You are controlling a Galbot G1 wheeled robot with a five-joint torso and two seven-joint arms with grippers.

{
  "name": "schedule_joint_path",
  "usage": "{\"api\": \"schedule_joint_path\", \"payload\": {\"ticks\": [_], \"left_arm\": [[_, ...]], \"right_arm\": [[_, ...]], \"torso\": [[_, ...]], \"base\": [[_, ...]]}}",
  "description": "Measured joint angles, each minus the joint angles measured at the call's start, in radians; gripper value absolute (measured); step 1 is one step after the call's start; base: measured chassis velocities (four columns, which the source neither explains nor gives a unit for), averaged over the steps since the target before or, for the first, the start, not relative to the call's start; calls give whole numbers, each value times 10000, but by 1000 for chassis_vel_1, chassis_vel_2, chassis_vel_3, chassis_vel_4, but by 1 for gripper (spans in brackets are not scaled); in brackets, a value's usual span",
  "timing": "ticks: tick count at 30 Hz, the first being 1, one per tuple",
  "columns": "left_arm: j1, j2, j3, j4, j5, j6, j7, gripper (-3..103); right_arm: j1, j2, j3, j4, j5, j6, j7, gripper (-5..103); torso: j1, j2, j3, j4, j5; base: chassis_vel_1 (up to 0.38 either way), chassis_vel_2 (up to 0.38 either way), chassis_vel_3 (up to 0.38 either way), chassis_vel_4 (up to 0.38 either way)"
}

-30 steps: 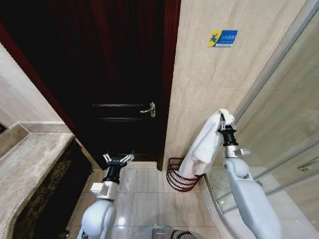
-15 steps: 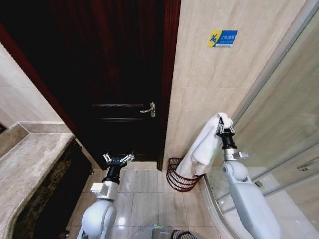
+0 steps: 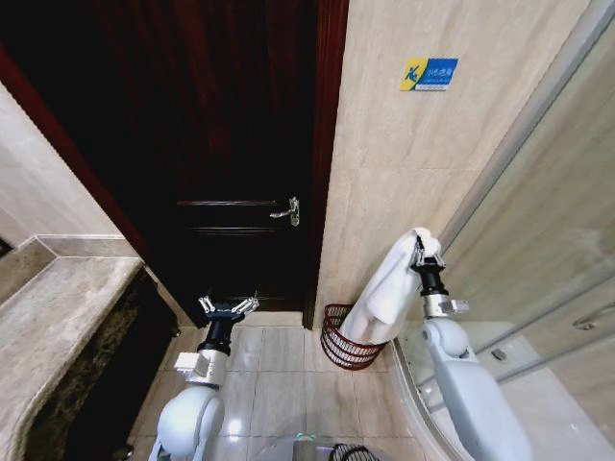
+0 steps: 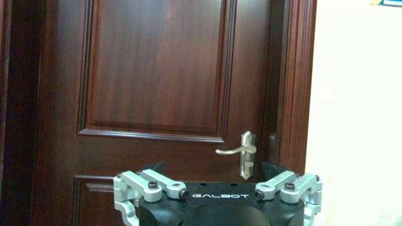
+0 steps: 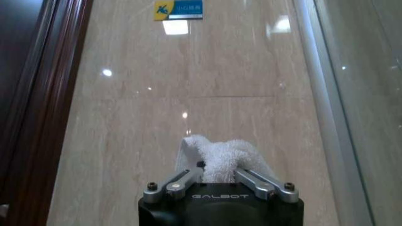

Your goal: Discard the used towel into the hamper.

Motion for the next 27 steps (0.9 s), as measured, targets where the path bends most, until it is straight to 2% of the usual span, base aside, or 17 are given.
{"api": "schedule_joint_path", "payload": {"ticks": [11, 27], "left_arm": [[0, 0, 0, 0, 0, 0, 0, 100], [0, 0, 0, 0, 0, 0, 0, 100]], "right_arm": [[-272, 242, 37, -12, -357, 217, -97, 5], [-493, 290, 170, 237, -355, 233, -40, 5]], "torso": [[0, 0, 0, 0, 0], [0, 0, 0, 1, 0]], "base": [[0, 0, 0, 0], [-8, 9, 10, -7]]}}
